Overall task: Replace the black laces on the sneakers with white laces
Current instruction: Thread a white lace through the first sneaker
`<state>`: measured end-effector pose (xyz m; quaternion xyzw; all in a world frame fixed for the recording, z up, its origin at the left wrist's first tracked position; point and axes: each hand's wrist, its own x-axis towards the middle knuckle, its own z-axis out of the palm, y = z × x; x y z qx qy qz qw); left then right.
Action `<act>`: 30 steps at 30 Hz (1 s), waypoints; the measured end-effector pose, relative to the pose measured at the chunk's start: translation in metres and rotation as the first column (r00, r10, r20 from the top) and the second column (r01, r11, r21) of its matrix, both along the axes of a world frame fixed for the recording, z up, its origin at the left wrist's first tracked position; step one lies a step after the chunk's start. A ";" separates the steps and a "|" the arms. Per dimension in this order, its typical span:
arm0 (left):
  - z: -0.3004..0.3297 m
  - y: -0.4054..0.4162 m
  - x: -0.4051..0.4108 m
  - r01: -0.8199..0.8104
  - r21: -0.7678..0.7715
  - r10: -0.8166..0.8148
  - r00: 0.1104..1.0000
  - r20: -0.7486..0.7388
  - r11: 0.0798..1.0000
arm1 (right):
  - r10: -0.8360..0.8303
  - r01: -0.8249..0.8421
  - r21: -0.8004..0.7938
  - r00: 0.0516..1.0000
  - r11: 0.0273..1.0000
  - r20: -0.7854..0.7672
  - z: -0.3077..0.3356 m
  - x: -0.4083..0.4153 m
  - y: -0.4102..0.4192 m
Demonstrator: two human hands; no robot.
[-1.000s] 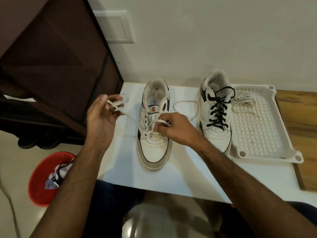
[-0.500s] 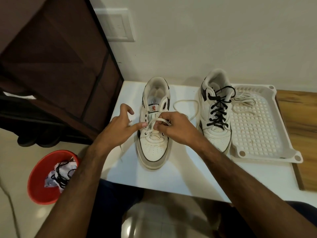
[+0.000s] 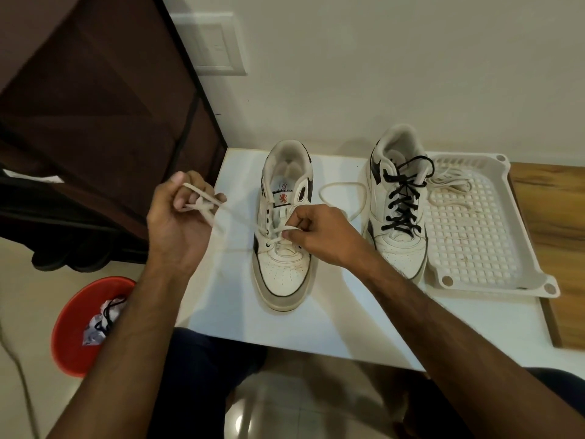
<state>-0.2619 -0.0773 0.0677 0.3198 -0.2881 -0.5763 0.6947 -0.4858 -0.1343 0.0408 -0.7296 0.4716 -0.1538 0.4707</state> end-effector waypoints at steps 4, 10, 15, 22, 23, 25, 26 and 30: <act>-0.002 -0.002 -0.002 -0.058 0.107 0.054 0.998 0.036 0.993 | 0.022 -0.022 0.002 1.000 1.000 0.005 0.002 -0.002 0.000; -0.019 -0.002 -0.017 -0.085 0.258 -0.252 0.082 0.964 0.962 | 0.083 -0.083 0.002 0.993 0.997 0.086 0.008 -0.006 0.000; -0.021 -0.006 -0.016 -0.022 0.308 -0.308 -0.130 0.942 0.951 | 0.013 -0.020 0.028 0.973 0.999 0.231 0.007 -0.013 -0.005; -0.026 -0.007 -0.011 0.023 0.235 -0.236 0.027 0.971 0.972 | 0.153 -0.174 -0.427 0.985 0.887 -0.083 -0.003 -0.022 -0.013; -0.024 -0.006 -0.010 -0.029 0.179 -0.175 0.090 0.980 0.984 | 0.147 -0.171 -0.439 0.985 0.882 -0.088 -0.002 -0.022 -0.013; -0.018 -0.005 -0.005 -0.182 0.109 -0.054 0.283 0.958 0.977 | 0.142 -0.167 -0.455 0.986 0.875 -0.089 -0.002 -0.021 -0.013; -0.016 -0.004 -0.004 -0.235 0.114 -0.013 0.392 0.920 0.965 | 0.143 -0.167 -0.459 0.986 0.873 -0.087 -0.001 -0.021 -0.013; -0.015 -0.003 -0.010 -0.240 0.185 -0.002 0.604 0.797 0.953 | 0.138 -0.166 -0.446 0.986 0.879 -0.095 -0.002 -0.019 -0.010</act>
